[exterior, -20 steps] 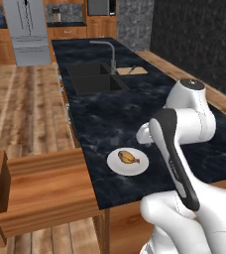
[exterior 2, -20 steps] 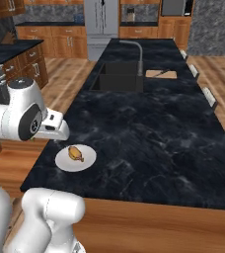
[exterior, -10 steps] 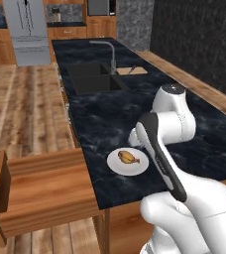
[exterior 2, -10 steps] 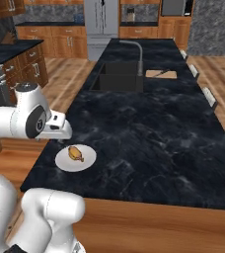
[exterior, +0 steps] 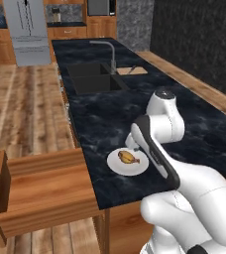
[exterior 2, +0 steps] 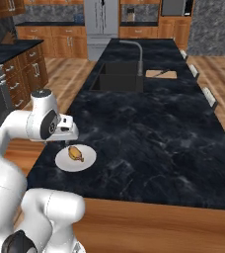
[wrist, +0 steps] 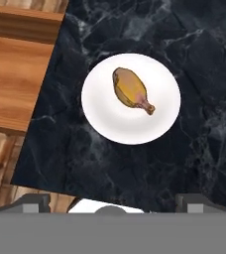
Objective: Pick up the knife from the drawer and place it on the cutting board. Then place the meat from the plate to the cutting board.
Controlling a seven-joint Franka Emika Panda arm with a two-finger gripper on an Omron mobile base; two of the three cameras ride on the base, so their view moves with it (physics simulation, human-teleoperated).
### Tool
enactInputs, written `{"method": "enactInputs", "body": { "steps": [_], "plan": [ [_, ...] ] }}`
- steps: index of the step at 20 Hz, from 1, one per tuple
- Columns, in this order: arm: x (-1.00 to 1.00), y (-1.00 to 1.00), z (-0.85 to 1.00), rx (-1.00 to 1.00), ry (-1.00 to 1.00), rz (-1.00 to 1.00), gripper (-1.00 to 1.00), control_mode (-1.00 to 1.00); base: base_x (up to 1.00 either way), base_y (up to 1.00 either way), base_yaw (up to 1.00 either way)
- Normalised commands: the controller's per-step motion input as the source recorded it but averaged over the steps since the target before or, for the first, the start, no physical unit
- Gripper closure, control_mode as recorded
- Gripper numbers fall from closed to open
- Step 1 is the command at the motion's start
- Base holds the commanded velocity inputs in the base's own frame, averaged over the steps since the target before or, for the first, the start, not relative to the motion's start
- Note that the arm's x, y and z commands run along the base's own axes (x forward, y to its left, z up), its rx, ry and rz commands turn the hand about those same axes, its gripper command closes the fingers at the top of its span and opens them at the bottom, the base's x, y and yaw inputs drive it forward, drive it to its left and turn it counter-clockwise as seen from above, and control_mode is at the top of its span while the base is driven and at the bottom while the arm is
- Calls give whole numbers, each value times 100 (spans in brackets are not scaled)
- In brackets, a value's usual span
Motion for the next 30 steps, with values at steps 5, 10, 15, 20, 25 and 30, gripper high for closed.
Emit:
{"method": "enactInputs", "body": {
  "steps": [5,10,15,20,25,30],
  "plan": [
    [32,0,-32,0,0,8,-100,-100,0,0,0],
    [44,2,-33,0,3,5,-100,-100,0,0,0],
    [50,7,-32,-1,3,1,-100,-100,0,0,0],
    [42,12,-35,-2,0,0,-100,-100,0,0,0],
    [42,2,-34,0,3,0,-100,-100,0,0,0],
    [34,0,-33,0,6,0,-100,-100,0,0,0]
  ]
}}
